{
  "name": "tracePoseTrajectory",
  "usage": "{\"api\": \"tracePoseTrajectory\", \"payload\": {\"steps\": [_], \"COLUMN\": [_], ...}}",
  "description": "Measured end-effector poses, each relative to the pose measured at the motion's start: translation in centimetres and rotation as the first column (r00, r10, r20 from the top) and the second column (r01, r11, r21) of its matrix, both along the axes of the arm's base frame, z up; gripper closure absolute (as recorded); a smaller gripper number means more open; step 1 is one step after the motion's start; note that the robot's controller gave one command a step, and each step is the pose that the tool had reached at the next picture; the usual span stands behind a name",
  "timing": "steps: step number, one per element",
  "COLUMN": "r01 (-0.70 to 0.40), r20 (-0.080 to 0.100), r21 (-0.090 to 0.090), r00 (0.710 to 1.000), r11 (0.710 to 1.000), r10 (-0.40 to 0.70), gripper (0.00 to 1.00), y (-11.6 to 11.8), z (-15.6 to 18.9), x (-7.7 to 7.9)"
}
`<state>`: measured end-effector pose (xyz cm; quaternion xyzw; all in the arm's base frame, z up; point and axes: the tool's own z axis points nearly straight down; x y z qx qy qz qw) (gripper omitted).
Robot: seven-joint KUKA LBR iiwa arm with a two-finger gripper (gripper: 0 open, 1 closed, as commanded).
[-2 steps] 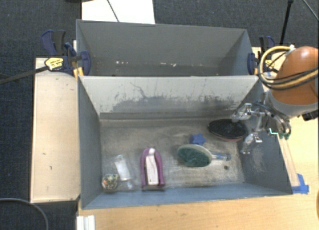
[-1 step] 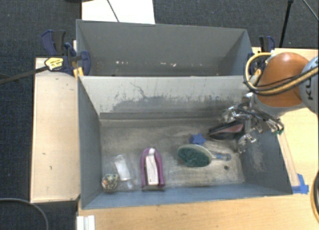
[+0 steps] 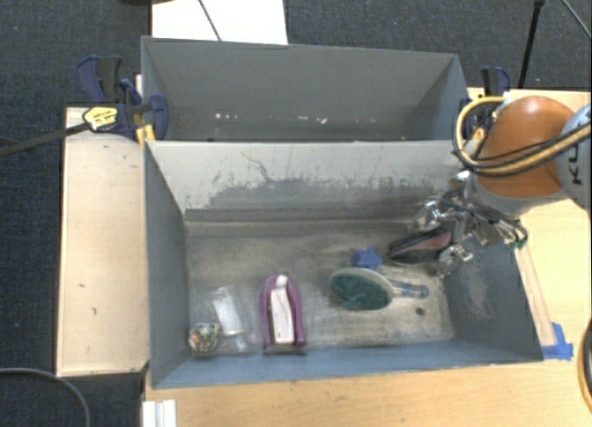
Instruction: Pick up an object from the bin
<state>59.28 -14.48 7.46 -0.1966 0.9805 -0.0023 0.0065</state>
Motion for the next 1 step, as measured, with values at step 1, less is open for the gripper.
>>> {"api": "tracePoseTrajectory", "payload": {"steps": [1], "r01": [-0.019], "r20": [-0.002], "r21": [0.0], "r00": [1.0], "r11": [1.0], "r10": [0.019], "gripper": [1.0], "y": [0.19], "z": [12.83], "x": [0.16]}}
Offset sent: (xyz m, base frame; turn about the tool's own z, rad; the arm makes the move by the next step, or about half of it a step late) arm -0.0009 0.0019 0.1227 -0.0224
